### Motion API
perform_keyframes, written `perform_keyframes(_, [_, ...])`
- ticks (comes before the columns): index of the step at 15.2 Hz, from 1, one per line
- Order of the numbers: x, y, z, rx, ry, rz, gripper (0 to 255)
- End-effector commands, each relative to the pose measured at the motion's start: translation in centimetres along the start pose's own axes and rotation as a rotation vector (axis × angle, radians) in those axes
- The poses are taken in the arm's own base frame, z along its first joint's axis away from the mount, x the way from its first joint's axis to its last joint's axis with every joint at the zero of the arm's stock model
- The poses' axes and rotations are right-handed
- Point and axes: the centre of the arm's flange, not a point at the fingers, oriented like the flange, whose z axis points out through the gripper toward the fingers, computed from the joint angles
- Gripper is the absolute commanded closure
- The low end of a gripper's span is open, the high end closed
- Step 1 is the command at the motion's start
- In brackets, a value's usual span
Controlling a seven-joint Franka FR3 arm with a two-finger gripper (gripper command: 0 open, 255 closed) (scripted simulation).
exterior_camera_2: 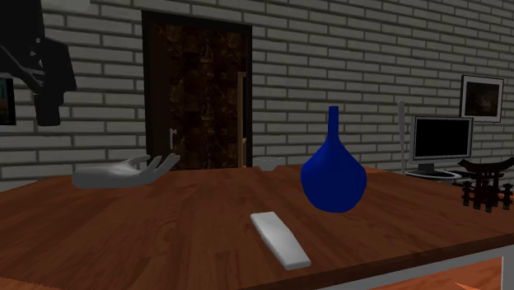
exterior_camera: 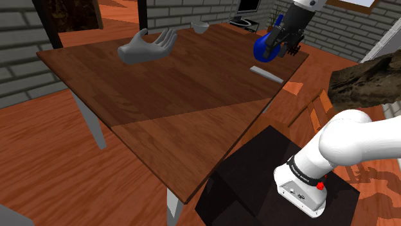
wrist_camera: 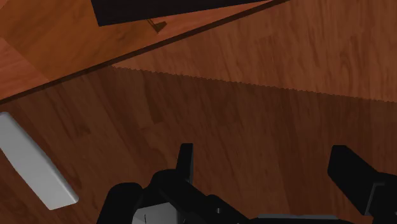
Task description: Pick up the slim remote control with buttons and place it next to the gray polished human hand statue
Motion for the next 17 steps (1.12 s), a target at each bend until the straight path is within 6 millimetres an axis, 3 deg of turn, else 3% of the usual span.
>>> perform_keyframes(1, [0.0, 0.0, 0.0, 0.000, 0.000, 0.000, 0])
perform_keyframes(17, [7.1, 17.7, 9.2, -0.007, -0.047, -0.162, 0])
